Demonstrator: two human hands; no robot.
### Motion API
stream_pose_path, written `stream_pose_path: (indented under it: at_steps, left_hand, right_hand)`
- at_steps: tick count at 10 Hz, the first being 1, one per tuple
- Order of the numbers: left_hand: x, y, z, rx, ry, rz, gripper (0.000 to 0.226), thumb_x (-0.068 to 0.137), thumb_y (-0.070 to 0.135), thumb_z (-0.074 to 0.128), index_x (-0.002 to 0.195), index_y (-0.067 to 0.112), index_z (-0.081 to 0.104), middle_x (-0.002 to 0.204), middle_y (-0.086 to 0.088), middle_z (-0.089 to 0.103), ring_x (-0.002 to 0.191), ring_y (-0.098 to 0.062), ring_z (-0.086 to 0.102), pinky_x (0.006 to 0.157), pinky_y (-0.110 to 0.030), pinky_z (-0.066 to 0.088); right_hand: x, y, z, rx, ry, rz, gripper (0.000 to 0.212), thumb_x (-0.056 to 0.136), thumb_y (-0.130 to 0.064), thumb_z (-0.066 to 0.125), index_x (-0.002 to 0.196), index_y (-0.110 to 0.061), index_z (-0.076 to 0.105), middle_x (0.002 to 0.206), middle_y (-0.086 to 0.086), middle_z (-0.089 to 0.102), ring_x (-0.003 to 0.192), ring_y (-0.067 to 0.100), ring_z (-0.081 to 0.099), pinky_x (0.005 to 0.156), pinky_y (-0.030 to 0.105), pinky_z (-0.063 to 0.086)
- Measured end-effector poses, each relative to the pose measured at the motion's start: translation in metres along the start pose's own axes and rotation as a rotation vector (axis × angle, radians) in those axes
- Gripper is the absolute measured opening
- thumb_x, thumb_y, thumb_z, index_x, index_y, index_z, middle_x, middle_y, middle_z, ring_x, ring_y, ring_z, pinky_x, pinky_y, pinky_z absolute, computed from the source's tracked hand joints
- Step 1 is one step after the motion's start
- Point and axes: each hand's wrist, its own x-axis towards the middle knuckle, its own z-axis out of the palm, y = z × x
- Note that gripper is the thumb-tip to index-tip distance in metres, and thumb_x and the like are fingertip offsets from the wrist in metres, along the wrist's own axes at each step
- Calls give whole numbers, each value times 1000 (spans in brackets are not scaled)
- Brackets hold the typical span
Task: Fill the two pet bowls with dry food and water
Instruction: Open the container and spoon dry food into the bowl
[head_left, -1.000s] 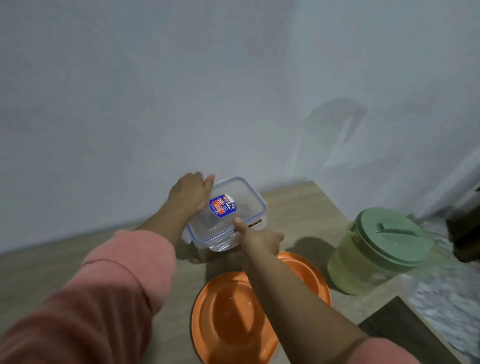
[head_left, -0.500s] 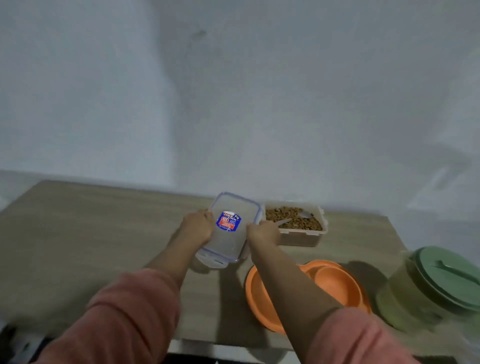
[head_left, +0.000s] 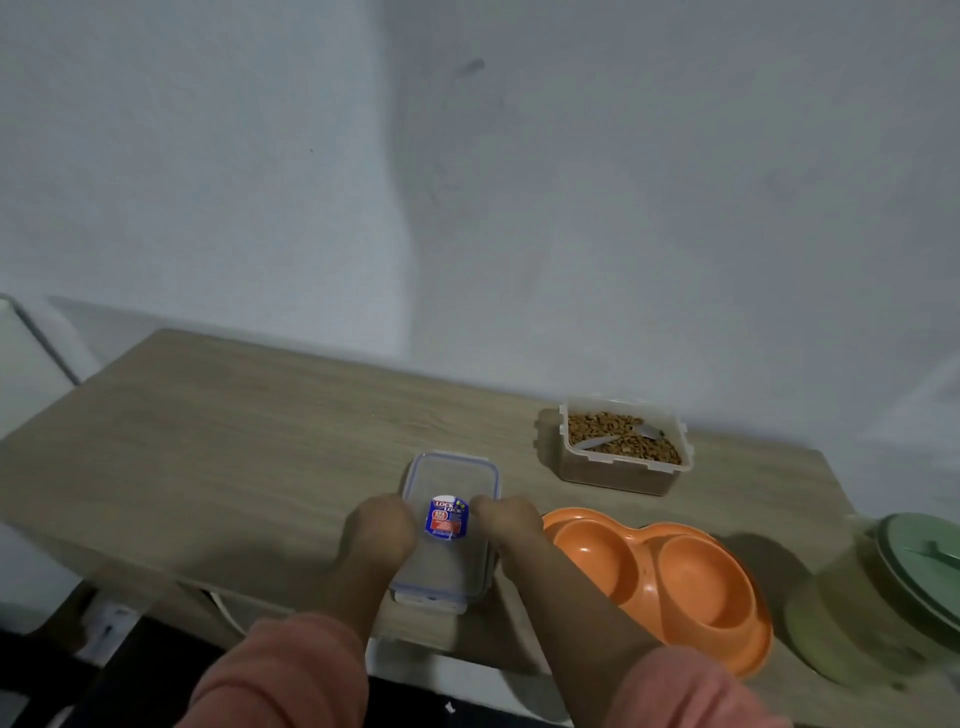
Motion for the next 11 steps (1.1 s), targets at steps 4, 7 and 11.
stream_pose_path:
  at_steps: [4,7,11]
  left_hand:
    - [31,35,-18,-79,168,112,35,93,28,40,104,4,62,107,-19,62,102,-35,57,87,-36,47]
    - [44,161,-7,-268,-197,326,53,101,38,21,121,9,60,131,-19,57,120,-32,53,102,-38,41]
    - [65,218,42,-522,-225,131,61,98,55,19,143,20,39,137,-18,53,124,-36,50,104,-45,40]
  right_hand:
    - [7,-9,-32,-36,115,-71,37,91,-27,52,114,-2,65,118,16,65,112,29,61,92,34,49]
    - [48,10,-138,251,559,129,45,93,-30,50,127,0,53,126,17,59,118,34,55,92,33,47]
    - [109,26,-181,582,297,134,35,101,-19,35,126,4,43,85,23,61,53,26,62,42,32,51]
